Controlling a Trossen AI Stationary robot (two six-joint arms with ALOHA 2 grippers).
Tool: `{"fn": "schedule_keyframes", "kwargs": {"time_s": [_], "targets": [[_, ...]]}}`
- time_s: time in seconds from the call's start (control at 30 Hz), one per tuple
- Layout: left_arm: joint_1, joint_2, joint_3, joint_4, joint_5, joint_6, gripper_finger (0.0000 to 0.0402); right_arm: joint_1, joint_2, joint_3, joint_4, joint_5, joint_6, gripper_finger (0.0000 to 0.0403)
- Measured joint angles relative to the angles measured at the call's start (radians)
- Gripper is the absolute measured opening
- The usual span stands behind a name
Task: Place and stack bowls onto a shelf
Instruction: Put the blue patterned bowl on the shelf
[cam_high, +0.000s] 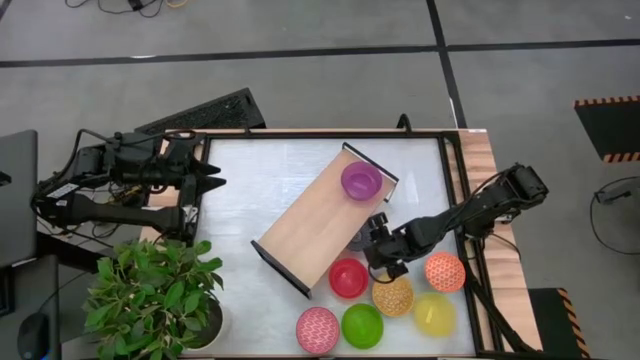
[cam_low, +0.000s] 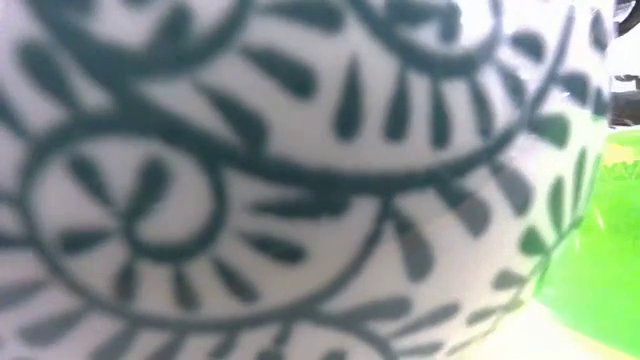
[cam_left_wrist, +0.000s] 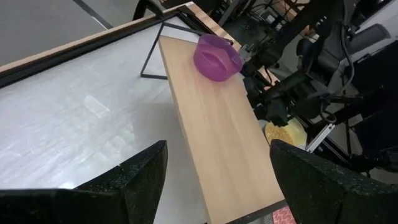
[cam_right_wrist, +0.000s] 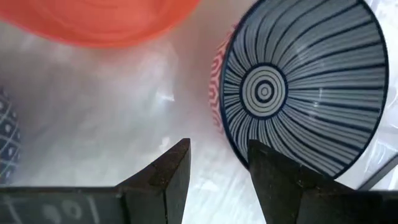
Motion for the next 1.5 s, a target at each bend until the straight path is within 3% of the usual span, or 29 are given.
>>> {"fn": "schedule_keyframes", "kwargs": {"time_s": [0.53, 0.87, 1.07, 1.5], "targets": [[0.0, 0.0, 0.0, 0.0, -0.011, -0.001, 0.027, -0.021, 0.006, -0.021, 0.123, -0.003, -0.16, 0.0183], [0.0, 0.0, 0.0, -0.001, -0.021, 0.0, 0.027, -0.021, 0.007, -0.086, 0.149, -0.006, -0.146, 0.0119], [0.0, 0.0, 0.0, -0.001, -0.027, 0.0, 0.027, -0.019, 0.007, -0.087, 0.105, -0.014, -0.091, 0.0036], [0.0, 0.0, 0.0, -0.001, -0.026, 0.015, 0.027, 0.053, 0.007, 0.022, -0.148, -0.057, 0.113, 0.0037]]}}
